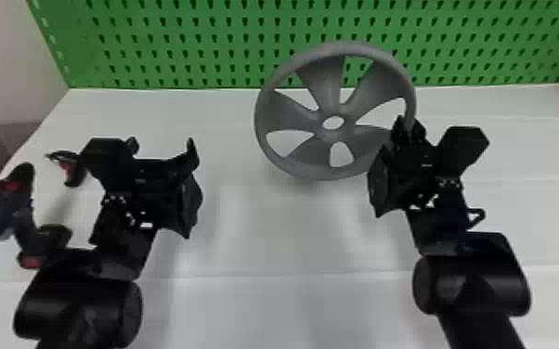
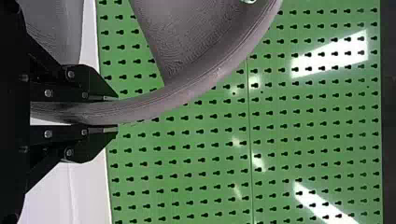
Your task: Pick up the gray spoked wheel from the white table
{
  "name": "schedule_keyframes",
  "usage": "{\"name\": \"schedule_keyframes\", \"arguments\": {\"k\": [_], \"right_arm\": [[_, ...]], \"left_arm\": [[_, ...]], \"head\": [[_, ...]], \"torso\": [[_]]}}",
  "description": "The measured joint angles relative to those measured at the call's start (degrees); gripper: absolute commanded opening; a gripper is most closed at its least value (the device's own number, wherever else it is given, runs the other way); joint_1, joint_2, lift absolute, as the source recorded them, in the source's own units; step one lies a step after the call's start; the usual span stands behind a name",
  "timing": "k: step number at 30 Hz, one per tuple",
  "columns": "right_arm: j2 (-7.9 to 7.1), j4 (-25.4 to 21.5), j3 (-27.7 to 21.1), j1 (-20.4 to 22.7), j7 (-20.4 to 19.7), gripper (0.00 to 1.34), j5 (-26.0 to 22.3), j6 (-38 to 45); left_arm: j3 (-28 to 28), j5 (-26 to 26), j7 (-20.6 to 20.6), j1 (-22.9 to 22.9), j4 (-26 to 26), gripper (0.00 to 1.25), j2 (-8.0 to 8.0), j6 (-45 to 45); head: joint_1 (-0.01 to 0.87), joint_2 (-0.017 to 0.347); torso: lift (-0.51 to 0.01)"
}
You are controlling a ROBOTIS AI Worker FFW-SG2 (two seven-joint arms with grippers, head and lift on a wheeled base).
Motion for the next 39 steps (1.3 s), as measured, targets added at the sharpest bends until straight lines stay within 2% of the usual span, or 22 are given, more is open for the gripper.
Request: {"name": "schedule_keyframes", "arguments": {"k": [15,39], "right_arm": [[0.13,1.12,0.06,1.48,0.00,0.30,0.66,-3.13],[0.13,1.12,0.40,1.31,0.00,0.31,0.85,-2.67]], "left_arm": [[-0.82,-0.67,0.00,-0.14,1.90,1.12,-0.02,0.00],[-0.80,-0.44,0.00,-0.31,2.27,1.12,-0.02,-0.35]], "head": [[0.767,0.035],[0.767,0.035]], "torso": [[-0.107],[-0.107]]}}
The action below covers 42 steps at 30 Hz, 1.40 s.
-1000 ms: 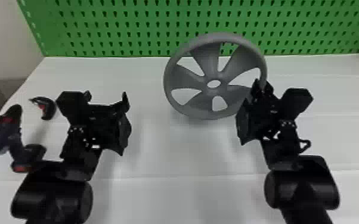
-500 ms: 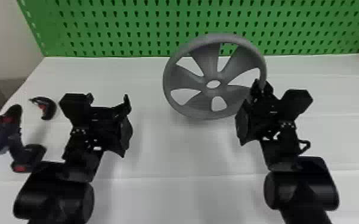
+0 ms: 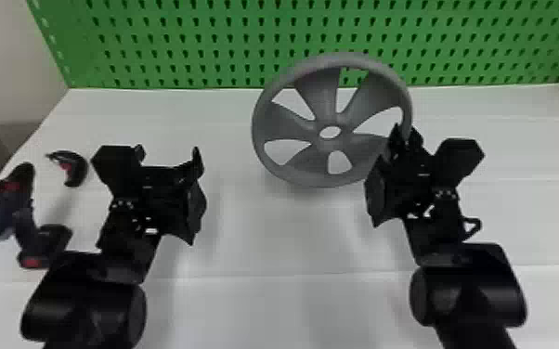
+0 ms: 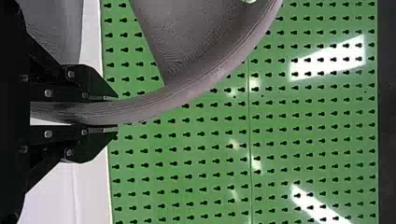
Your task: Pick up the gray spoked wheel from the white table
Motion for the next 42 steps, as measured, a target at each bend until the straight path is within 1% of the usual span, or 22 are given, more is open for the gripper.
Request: {"name": "schedule_keyframes", "arguments": {"k": [18,42], "right_arm": [[0.00,0.00,0.32,0.00,0.00,0.31,0.90,1.26],[-0.09,0.00,0.42,-0.29,0.00,0.32,0.66,2.34]], "left_arm": [[-0.02,-0.12,0.00,-0.08,0.09,1.12,-0.02,-0.01],[0.06,-0.09,0.00,-0.06,0.09,1.12,-0.06,-0.01]], "head": [[0.767,0.035],[0.767,0.035]], "torso": [[-0.107],[-0.107]]}}
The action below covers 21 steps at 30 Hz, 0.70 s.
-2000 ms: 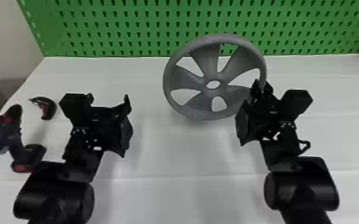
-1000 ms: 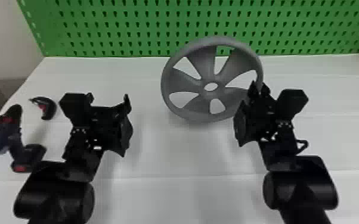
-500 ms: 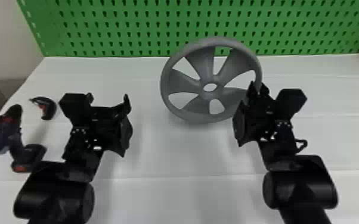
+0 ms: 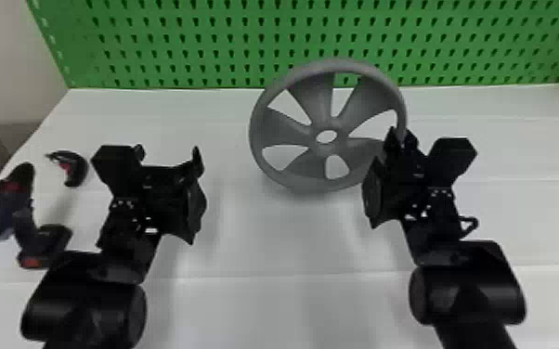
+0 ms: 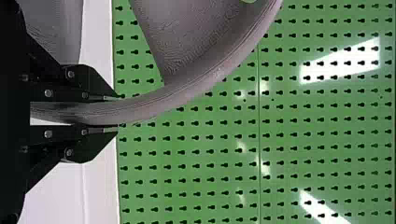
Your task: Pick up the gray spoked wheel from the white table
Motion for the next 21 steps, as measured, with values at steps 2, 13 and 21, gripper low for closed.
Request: {"name": "schedule_keyframes", "arguments": {"k": [2,13,21], "right_arm": [[-0.02,0.00,0.00,-0.01,0.00,0.32,-0.06,0.08],[-0.11,0.00,0.24,0.07,0.00,0.32,-0.12,0.48],[-0.16,0.00,0.26,0.12,0.00,0.32,-0.06,0.94]], "left_arm": [[-0.01,0.00,0.00,0.00,0.00,1.12,0.00,0.00],[-0.12,-0.48,2.56,-0.05,0.00,1.12,0.00,-0.22],[-0.19,-1.79,6.82,-0.07,0.00,1.12,-0.01,-1.88]], "head": [[0.767,0.035],[0.767,0.035],[0.767,0.035]], "torso": [[-0.107],[-0.107],[-0.107]]}}
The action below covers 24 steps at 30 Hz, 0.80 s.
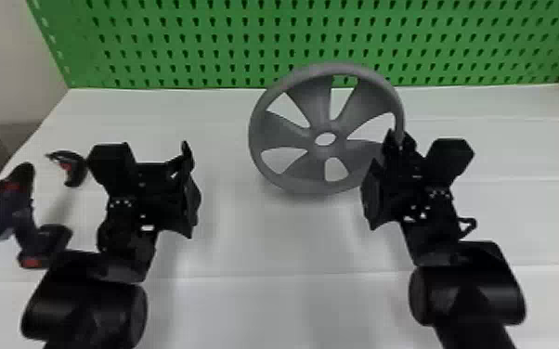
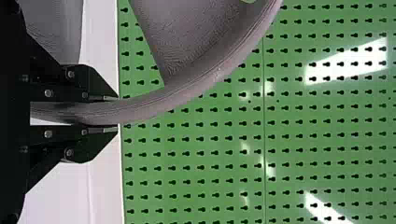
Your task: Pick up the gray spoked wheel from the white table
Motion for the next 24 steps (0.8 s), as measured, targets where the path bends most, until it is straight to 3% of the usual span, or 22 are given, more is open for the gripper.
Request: {"name": "schedule_keyframes", "arguments": {"k": [24], "right_arm": [[0.07,0.00,-0.16,0.16,0.00,0.32,0.02,0.62]], "left_arm": [[0.65,-0.84,0.12,-0.53,0.21,1.12,0.00,-0.41]], "head": [[0.767,0.035]], "torso": [[-0.107]]}}
